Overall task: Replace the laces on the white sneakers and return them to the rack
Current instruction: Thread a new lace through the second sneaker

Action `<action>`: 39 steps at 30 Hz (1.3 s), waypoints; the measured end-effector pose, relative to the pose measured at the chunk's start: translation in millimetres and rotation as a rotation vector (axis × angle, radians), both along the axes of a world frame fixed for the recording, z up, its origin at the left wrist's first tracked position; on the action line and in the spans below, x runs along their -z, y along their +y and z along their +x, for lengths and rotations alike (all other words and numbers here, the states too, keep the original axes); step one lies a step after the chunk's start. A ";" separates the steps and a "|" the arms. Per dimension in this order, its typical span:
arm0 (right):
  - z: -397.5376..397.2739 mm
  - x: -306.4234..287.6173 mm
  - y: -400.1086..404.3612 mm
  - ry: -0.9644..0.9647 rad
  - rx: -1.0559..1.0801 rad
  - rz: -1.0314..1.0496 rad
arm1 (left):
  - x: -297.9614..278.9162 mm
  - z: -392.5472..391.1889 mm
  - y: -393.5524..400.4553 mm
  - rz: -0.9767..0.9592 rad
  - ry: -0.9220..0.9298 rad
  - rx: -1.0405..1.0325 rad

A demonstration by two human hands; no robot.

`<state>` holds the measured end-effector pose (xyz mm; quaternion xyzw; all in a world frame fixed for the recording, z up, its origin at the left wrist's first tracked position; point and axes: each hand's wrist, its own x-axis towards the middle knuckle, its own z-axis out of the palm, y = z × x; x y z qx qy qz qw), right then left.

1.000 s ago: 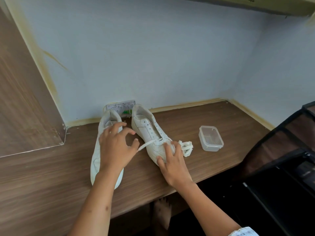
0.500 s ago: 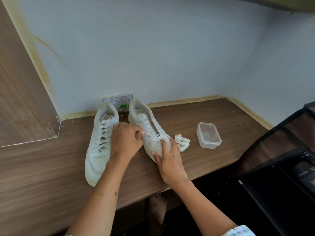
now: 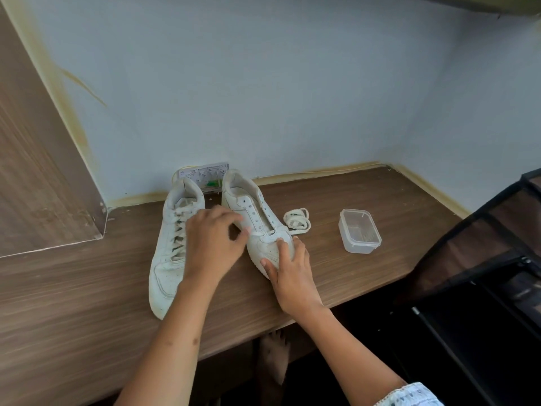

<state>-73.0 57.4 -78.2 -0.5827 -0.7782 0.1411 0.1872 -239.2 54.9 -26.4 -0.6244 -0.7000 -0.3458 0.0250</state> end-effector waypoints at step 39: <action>-4.6 -11.4 -2.4 -0.108 -0.001 0.008 | 10.5 11.7 -5.6 0.099 -0.266 -0.010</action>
